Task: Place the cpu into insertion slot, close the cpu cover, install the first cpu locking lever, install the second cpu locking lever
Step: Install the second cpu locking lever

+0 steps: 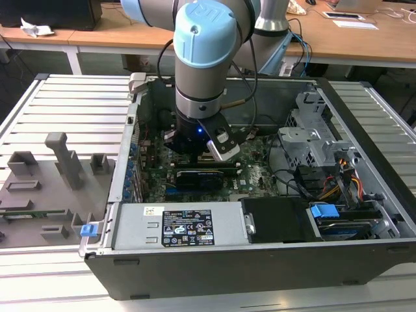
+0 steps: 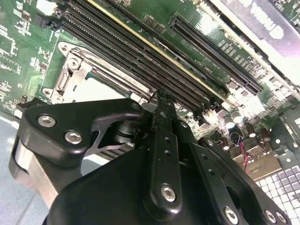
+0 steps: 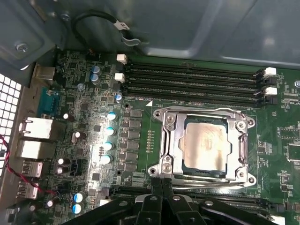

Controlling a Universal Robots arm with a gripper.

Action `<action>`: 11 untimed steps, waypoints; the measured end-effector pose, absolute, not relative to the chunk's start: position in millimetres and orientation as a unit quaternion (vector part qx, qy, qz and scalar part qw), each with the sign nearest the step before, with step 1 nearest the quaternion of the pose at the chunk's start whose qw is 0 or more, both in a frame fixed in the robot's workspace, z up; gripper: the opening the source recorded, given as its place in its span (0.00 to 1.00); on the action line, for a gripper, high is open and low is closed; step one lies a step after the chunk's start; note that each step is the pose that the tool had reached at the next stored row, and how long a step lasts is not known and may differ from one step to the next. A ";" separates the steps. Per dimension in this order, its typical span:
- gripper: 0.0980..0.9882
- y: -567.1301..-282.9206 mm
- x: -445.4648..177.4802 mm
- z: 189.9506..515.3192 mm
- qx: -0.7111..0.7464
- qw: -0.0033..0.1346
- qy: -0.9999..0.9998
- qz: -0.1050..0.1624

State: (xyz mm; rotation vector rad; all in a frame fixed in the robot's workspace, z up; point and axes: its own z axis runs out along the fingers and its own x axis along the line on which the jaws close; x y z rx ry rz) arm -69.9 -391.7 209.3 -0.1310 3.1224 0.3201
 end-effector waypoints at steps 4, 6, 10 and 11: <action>0.01 -391.5 -69.9 206.7 -0.042 0.000 0.994 0.105; 0.01 -391.5 -69.9 205.5 -0.042 0.000 0.993 0.108; 0.01 -391.5 -70.9 204.3 -0.042 0.000 0.993 0.112; 0.01 -391.4 -71.6 204.0 -0.042 0.001 0.993 0.113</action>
